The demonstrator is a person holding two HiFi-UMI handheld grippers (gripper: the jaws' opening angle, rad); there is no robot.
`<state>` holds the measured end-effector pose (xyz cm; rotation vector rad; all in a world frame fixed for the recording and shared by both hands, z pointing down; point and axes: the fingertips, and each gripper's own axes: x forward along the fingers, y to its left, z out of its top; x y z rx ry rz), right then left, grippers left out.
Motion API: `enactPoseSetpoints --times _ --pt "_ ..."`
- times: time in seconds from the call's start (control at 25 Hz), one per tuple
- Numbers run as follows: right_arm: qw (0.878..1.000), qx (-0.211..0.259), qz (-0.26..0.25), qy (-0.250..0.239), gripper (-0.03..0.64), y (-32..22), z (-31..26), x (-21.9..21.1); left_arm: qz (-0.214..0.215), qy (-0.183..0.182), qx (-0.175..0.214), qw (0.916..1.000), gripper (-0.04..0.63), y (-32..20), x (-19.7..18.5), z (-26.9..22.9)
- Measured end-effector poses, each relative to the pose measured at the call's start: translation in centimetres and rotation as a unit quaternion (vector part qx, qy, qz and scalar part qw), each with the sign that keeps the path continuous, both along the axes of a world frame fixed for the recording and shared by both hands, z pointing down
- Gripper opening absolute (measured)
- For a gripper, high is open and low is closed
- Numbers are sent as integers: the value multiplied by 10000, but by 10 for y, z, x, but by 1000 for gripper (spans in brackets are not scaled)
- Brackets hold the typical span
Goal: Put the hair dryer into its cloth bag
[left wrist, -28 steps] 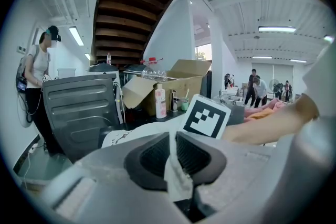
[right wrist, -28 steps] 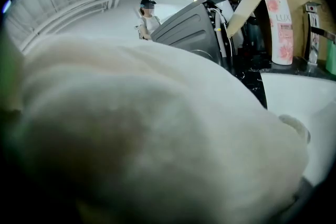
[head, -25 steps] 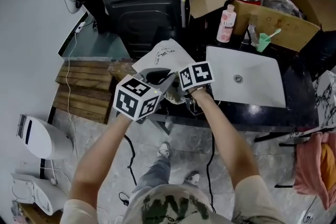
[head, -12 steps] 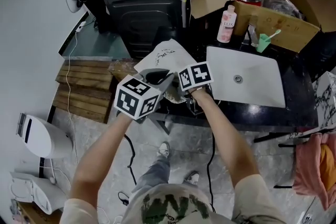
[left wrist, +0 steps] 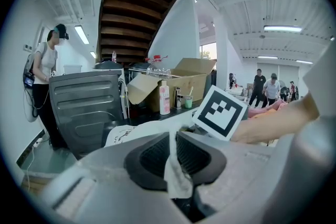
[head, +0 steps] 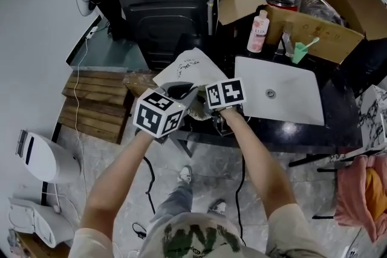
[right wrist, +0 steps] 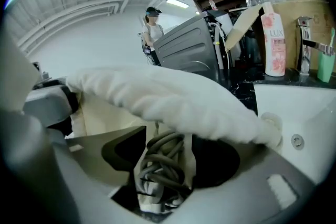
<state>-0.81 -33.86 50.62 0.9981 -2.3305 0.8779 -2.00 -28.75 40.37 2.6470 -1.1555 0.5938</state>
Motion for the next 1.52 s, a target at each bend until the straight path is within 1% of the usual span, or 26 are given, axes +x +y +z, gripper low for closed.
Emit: enactPoseSetpoints --times 0.24,0.6,0.8,0.88,1.0,1.32,1.52 --pt "9996 175 126 -190 278 6 -14 14 -80 56 -53 9999 48 4 2 6" --pt "9993 336 56 -130 278 24 -29 35 -188 95 -96 9997 48 7 6 16" --pt "9990 389 152 -143 237 33 -34 52 -165 91 -168 9997 49 10 11 25" --pt "9986 445 252 -101 194 35 -35 61 -150 79 -191 9997 49 11 13 29" --pt "9981 491 359 -103 193 38 -37 72 -122 64 -233 9996 51 12 16 36" --pt "9969 592 521 -70 186 46 -43 91 -76 168 -305 9994 66 15 22 43" --pt "9958 651 630 -98 186 47 -48 97 -56 248 -320 9992 96 15 23 42"
